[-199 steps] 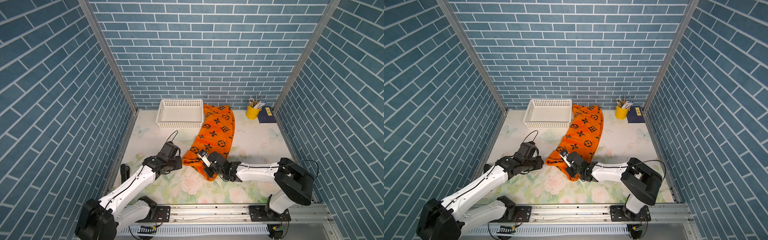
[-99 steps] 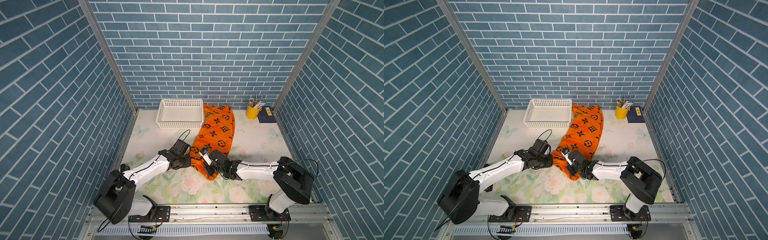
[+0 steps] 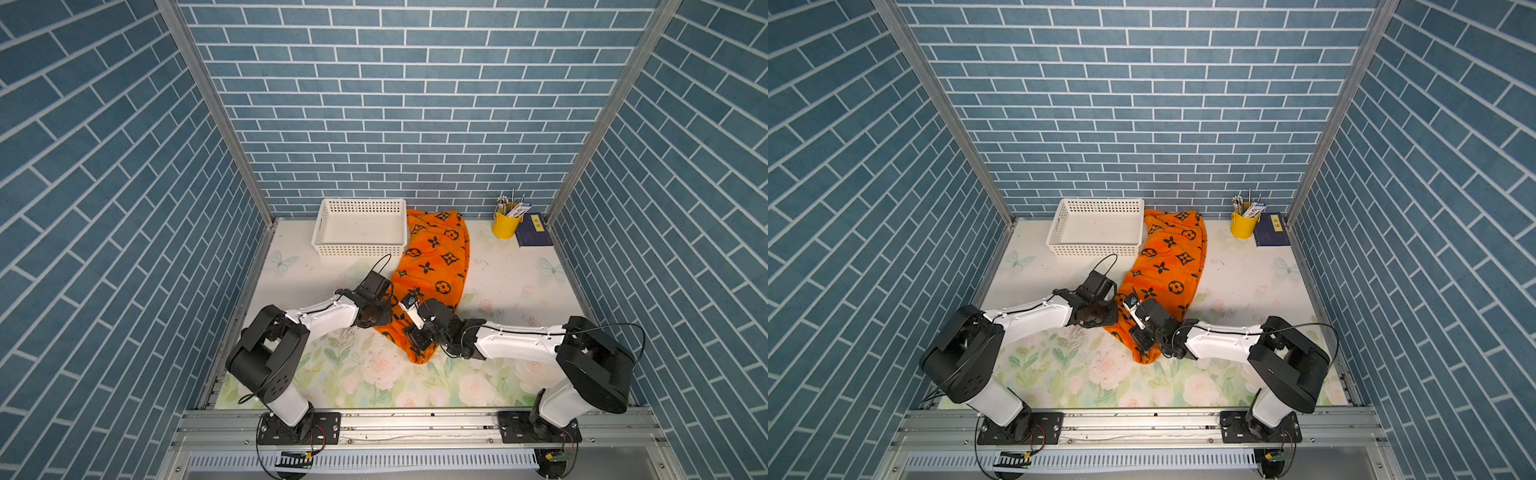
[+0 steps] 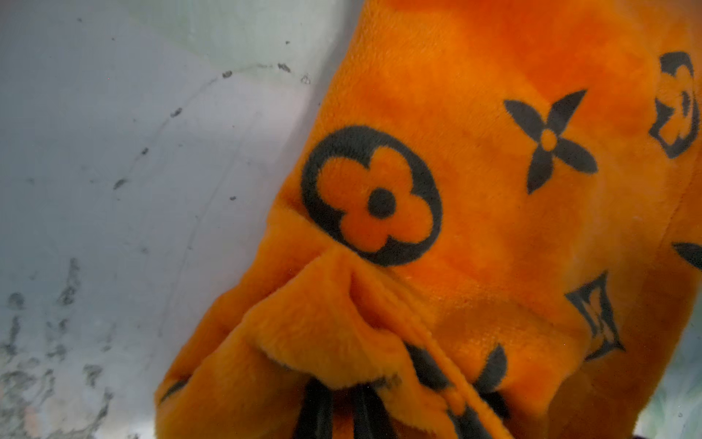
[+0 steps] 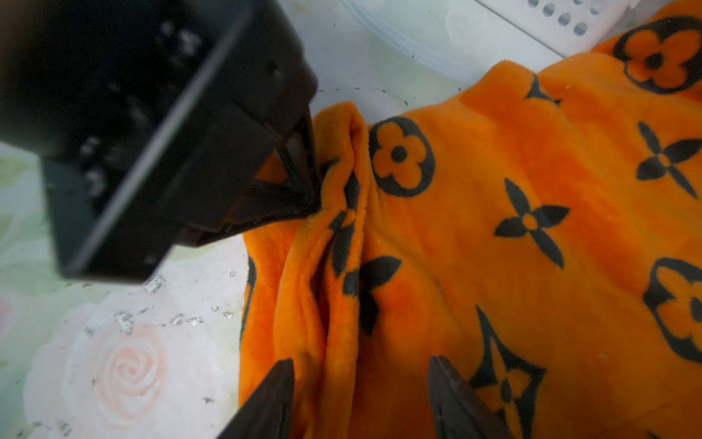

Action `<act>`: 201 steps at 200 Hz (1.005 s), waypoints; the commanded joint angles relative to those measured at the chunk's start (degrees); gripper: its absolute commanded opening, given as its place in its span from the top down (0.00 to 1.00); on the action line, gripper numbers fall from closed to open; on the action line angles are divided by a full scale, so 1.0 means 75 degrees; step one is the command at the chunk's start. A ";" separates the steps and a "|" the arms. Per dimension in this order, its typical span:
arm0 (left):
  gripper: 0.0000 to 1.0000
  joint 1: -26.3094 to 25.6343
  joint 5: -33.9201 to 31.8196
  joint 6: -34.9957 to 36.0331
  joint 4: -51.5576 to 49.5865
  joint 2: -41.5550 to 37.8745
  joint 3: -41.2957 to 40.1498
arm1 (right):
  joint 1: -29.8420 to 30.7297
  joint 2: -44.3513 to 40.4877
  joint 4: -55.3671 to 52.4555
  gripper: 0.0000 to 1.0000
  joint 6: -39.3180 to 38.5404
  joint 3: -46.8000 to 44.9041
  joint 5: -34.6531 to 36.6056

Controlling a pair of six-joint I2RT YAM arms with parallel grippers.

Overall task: Roll up the pillowcase
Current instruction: Roll the pillowcase at the center of the board.

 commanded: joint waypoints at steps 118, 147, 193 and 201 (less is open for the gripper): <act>0.85 0.0007 -0.0241 -0.0318 -0.0028 0.0447 -0.0030 | -0.0121 -0.0876 -0.2525 0.27 0.0860 -0.0744 0.1722; 0.85 0.0008 -0.0265 -0.0322 -0.0065 0.0462 -0.0030 | -0.0270 -0.0347 -0.2281 0.28 0.0845 -0.0676 0.1826; 0.85 0.0023 -0.0360 -0.0332 -0.0295 0.0193 0.0171 | -0.0243 -0.0528 -0.2270 0.28 0.0573 -0.0139 0.1977; 0.83 0.0037 -0.0370 -0.0372 -0.0329 0.0099 0.0233 | -0.0223 -0.0740 -0.2195 0.27 0.0378 -0.0076 0.2004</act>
